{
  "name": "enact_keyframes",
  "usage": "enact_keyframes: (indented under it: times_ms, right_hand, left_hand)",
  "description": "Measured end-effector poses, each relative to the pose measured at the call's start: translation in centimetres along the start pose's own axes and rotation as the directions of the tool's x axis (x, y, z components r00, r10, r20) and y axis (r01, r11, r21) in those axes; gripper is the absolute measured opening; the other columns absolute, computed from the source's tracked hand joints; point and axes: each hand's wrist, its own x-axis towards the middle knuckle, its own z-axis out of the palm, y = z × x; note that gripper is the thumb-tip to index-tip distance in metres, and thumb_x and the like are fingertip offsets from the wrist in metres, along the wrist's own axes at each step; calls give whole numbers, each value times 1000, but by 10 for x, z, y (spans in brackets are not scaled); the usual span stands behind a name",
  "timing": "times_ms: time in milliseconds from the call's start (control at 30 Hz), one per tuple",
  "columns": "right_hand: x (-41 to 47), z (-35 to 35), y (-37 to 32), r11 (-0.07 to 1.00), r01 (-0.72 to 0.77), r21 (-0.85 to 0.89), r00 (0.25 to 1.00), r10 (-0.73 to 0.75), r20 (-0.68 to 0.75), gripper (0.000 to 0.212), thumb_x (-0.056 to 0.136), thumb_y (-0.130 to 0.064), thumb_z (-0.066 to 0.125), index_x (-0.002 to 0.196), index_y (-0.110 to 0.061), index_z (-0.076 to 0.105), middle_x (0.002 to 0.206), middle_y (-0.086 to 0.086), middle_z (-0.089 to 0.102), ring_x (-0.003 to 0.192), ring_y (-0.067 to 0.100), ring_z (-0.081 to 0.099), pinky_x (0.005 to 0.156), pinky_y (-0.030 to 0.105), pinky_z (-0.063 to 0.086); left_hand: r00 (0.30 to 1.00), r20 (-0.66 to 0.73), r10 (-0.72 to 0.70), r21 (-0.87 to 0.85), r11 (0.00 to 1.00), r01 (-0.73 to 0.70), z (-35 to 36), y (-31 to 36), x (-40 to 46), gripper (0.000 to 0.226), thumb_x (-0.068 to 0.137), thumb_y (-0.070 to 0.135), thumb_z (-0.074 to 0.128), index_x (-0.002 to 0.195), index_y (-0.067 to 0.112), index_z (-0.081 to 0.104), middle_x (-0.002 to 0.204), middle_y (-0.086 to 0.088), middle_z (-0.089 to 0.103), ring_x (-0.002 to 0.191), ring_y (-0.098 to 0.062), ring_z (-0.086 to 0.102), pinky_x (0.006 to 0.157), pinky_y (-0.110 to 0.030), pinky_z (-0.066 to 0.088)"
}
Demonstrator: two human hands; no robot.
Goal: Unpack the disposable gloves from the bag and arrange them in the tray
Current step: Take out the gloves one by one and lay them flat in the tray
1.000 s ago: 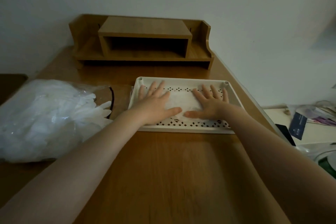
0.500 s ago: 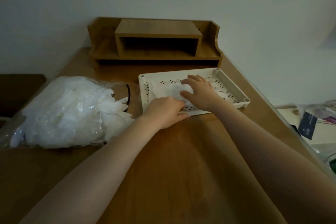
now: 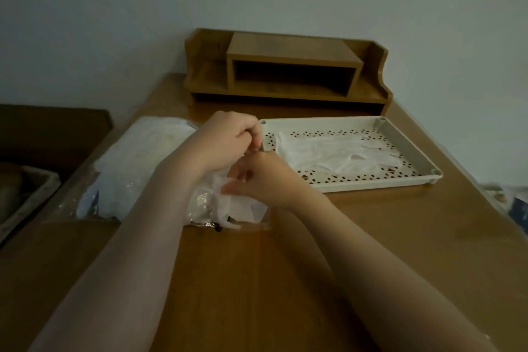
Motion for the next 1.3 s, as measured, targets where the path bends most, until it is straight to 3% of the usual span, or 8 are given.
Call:
enact_keyframes:
  times_ms: [133,300,600,733,867,1067,1200,1300]
  right_hand:
    - [-3,-12,6,988,-50,146,997,57,-45,27,88,-17,64,65,-5,55,59,1,48,53,11,40,56,21,34]
    - [-15,-38,18,830,-109,547,974,198,-106,28,95,-20,55,84,3,67,70,16,61,60,25,54,62,35,49]
    - [-32,-77,38,31,-40,999,885,464,21,30,86,-36,57,99,-9,61,79,5,63,72,18,63,65,32,54]
    - [-44,-89,56,3,70,998,855,515,-61,60,100,-10,39,53,-27,72,51,-9,64,46,4,63,42,18,49]
    - [-56,-110,80,-141,-63,988,974,207,91,9,89,-14,49,83,-13,55,71,3,65,66,16,65,64,27,53]
    - [-79,-131,99,62,-134,989,916,389,99,17,71,-10,45,82,-6,57,81,12,61,72,23,62,70,34,56]
    - [-88,-141,95,635,-211,743,954,300,15,47,86,-48,46,116,-17,62,122,0,64,118,13,56,103,33,35]
    - [-87,-142,82,744,-117,658,993,103,60,53,85,-43,54,131,-16,52,128,1,59,123,16,52,106,32,36]
  left_hand:
    - [999,51,-5,-50,999,8,-2,-4,-1,24,94,16,47,79,28,61,82,11,63,78,-6,60,68,-23,48]
    - [987,157,-29,-166,985,56,-2,-8,-3,27,76,53,64,89,29,65,86,10,67,82,-7,62,74,-27,49]
    - [1000,-15,-21,-323,946,15,5,3,-1,9,93,22,56,91,25,64,87,10,68,80,-5,64,71,-27,53]
    - [994,-29,-103,-546,835,71,11,17,3,13,92,21,57,83,25,67,72,16,68,72,0,64,67,-17,46]
    - [986,44,-159,-721,678,142,16,25,4,23,86,26,62,65,24,71,76,3,68,85,-18,63,85,-36,47]
    - [982,187,0,-941,287,179,22,59,17,17,75,24,61,85,11,62,82,-4,62,81,-17,60,82,-33,47]
    - [981,191,30,-927,335,170,22,87,31,9,79,19,57,74,14,61,73,-1,59,73,-15,58,77,-32,46]
    - [970,239,37,-872,448,197,25,101,41,27,88,17,52,63,18,62,66,1,58,66,-13,58,72,-31,45]
